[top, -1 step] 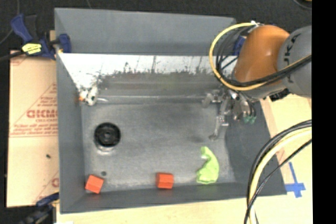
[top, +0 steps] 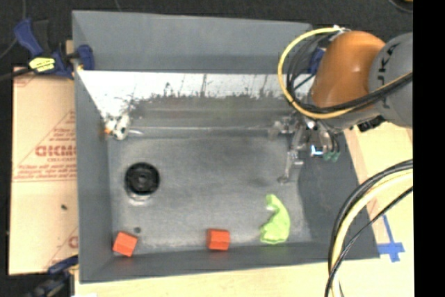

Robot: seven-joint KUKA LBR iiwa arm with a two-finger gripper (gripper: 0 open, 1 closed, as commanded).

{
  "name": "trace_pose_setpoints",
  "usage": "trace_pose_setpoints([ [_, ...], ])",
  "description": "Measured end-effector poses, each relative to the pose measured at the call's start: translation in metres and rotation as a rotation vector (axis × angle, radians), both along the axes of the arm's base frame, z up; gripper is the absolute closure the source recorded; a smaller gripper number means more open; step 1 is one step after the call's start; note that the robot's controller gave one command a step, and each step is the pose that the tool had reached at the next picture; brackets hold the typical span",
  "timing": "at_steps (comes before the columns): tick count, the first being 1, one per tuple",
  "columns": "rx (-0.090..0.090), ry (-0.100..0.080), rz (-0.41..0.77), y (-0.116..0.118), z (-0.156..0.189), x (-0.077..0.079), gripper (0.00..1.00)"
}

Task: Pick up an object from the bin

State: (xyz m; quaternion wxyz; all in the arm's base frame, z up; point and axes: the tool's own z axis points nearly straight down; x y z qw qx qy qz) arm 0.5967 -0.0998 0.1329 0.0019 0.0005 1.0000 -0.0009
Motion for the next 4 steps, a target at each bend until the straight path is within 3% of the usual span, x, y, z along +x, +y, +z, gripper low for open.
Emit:
trace_pose_setpoints([
  [1,-0.001,0.005,0.466,0.003,-0.062,-0.08,0.0],
  [2,-0.003,-0.002,0.491,0.009,-0.002,-0.067,0.0],
  [3,-0.001,0.003,0.449,0.045,-0.033,-0.112,0.0],
  [4,-0.005,0.001,0.999,0.02,-0.063,-0.108,0.0],
])
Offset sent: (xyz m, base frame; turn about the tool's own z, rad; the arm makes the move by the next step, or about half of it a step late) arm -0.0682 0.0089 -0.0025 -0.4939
